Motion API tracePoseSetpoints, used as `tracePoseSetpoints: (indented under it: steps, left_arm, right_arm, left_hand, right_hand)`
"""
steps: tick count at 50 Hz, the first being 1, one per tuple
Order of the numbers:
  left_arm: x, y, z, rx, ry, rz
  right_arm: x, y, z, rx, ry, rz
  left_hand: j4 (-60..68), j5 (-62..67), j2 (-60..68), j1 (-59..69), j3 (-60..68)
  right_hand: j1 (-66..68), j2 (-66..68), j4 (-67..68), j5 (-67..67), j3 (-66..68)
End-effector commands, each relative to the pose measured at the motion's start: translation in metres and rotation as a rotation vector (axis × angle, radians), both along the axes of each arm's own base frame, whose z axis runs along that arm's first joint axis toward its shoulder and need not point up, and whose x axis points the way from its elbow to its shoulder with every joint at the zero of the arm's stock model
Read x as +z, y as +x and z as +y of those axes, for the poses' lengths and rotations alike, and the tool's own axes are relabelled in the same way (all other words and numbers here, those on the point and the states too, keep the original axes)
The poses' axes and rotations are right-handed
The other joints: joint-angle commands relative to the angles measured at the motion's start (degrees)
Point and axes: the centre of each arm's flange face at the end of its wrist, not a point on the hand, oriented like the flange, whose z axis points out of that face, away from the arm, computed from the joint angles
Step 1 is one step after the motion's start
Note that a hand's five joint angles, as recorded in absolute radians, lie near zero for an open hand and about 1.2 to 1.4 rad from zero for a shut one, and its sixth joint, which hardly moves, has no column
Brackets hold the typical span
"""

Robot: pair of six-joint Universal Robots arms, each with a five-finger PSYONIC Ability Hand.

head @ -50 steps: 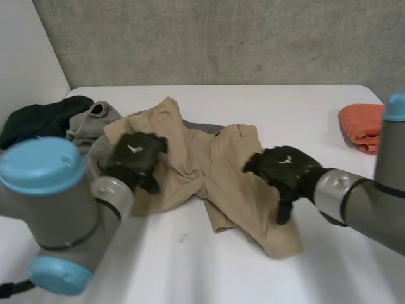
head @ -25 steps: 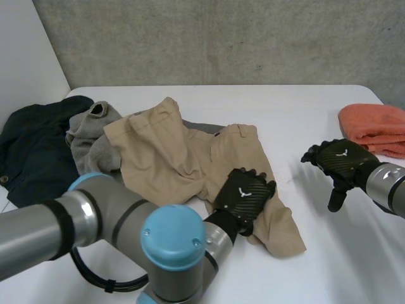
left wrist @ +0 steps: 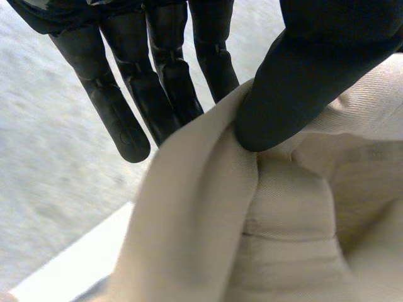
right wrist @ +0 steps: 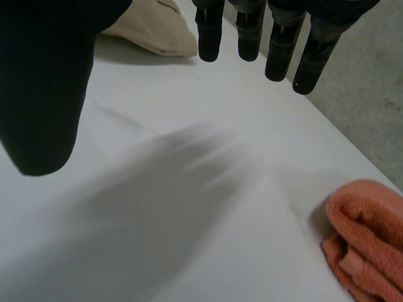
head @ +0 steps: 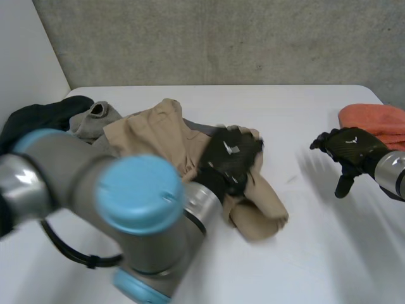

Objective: Fold the laundry.

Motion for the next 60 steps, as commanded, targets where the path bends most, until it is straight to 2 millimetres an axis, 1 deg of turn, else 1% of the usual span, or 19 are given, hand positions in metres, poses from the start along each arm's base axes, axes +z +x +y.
tracePoseSetpoints:
  steps: [1,8,15,22,24,26,27,28,30,34,35,38,39,42,43,47,53,57,60]
  left_arm:
    - [0.057,0.039,0.000,0.065,-0.052,0.062]
    - [0.073,0.062,0.000,0.109,-0.065,0.076]
    - [0.080,0.071,0.006,0.114,-0.074,0.086]
    - [0.087,0.076,0.006,0.126,-0.086,0.105]
    - [0.092,0.079,0.004,0.138,-0.094,0.114]
    - [0.095,0.081,0.003,0.144,-0.101,0.121]
    - [0.097,0.083,0.002,0.149,-0.105,0.125]
    - [0.097,0.083,0.001,0.152,-0.107,0.126]
    - [0.098,0.085,-0.001,0.159,-0.108,0.126]
    - [0.098,0.091,-0.012,0.193,-0.110,0.125]
    - [0.098,0.094,-0.017,0.208,-0.112,0.124]
    - [0.099,0.098,-0.023,0.225,-0.114,0.125]
    - [0.099,0.100,-0.027,0.229,-0.116,0.124]
    - [0.098,0.102,-0.032,0.228,-0.116,0.122]
    - [0.098,0.105,-0.037,0.229,-0.115,0.120]
    - [0.089,0.108,-0.044,0.226,-0.092,0.107]
    - [0.069,0.106,-0.054,0.222,-0.038,0.087]
    - [0.031,0.101,-0.066,0.214,0.049,0.021]
    - [0.006,0.096,-0.075,0.203,0.097,-0.018]
  right_arm:
    - [-0.003,0.027,-0.010,0.069,0.032,-0.130]
    - [-0.022,0.073,-0.009,0.164,0.056,-0.243]
    - [-0.035,0.121,-0.012,0.201,-0.007,-0.302]
    - [-0.059,0.148,-0.014,0.221,-0.019,-0.323]
    - [-0.068,0.158,-0.011,0.235,-0.009,-0.322]
    - [-0.069,0.160,-0.014,0.232,-0.014,-0.325]
    - [-0.067,0.160,-0.016,0.227,-0.023,-0.327]
    - [-0.064,0.160,-0.017,0.225,-0.030,-0.328]
    - [-0.053,0.161,-0.016,0.227,-0.055,-0.330]
    - [0.019,0.149,-0.017,0.230,-0.208,-0.353]
    - [0.048,0.134,-0.020,0.210,-0.269,-0.348]
    - [0.089,0.098,-0.026,0.146,-0.354,-0.317]
    - [0.112,0.075,-0.025,0.102,-0.391,-0.282]
    - [0.143,0.051,-0.012,0.065,-0.421,-0.217]
    - [0.158,0.042,0.001,0.055,-0.423,-0.168]
    - [0.169,0.037,0.037,0.089,-0.360,-0.057]
    - [0.155,0.037,0.070,0.136,-0.231,0.042]
    - [0.130,0.058,0.086,0.221,-0.158,0.057]
    - [0.106,0.070,0.082,0.236,-0.098,0.075]
  left_hand:
    - [12.00,13.80,11.63,14.73,12.18]
    - [12.00,13.80,11.63,14.73,12.18]
    - [12.00,13.80,11.63,14.73,12.18]
    - [12.00,13.80,11.63,14.73,12.18]
    - [12.00,13.80,11.63,14.73,12.18]
    - [12.00,13.80,11.63,14.73,12.18]
    - [12.00,13.80,11.63,14.73,12.18]
    - [12.00,13.80,11.63,14.73,12.18]
    - [12.00,13.80,11.63,14.73,12.18]
    - [12.00,13.80,11.63,14.73,12.18]
    - [12.00,13.80,11.63,14.73,12.18]
    - [12.00,13.80,11.63,14.73,12.18]
    - [12.00,13.80,11.63,14.73,12.18]
    - [12.00,13.80,11.63,14.73,12.18]
    - [12.00,13.80,11.63,14.73,12.18]
    - [12.00,13.80,11.63,14.73,12.18]
    - [12.00,13.80,11.63,14.73,12.18]
    - [12.00,13.80,11.63,14.73,12.18]
    - [12.00,13.80,11.63,14.73,12.18]
  right_hand:
    - [-1.43,-2.88,-3.54,-3.89,-2.34]
    - [-1.43,-2.88,-3.54,-3.89,-2.34]
    - [-1.43,-2.88,-3.54,-3.89,-2.34]
    - [-1.43,-2.88,-3.54,-3.89,-2.34]
    - [11.03,9.57,8.91,8.56,10.11]
    - [32.18,30.73,30.07,29.72,31.27]
    - [63.11,61.66,60.99,60.64,62.19]
    - [68.52,67.07,66.40,66.05,67.60]
    - [68.57,67.12,66.46,66.11,67.66]
    - [68.57,67.12,66.46,66.11,67.66]
    - [68.57,67.12,66.46,66.11,67.66]
    - [68.57,67.12,66.46,66.11,67.66]
    - [68.57,67.12,66.46,66.11,67.66]
    - [68.57,67.12,66.46,66.11,67.66]
    - [68.57,67.12,66.46,66.11,67.66]
    - [68.57,67.12,66.46,66.11,67.66]
    - [68.57,67.12,66.46,66.11,67.66]
    - [68.57,67.12,66.46,66.11,67.66]
    - [68.57,67.12,66.46,66.11,67.66]
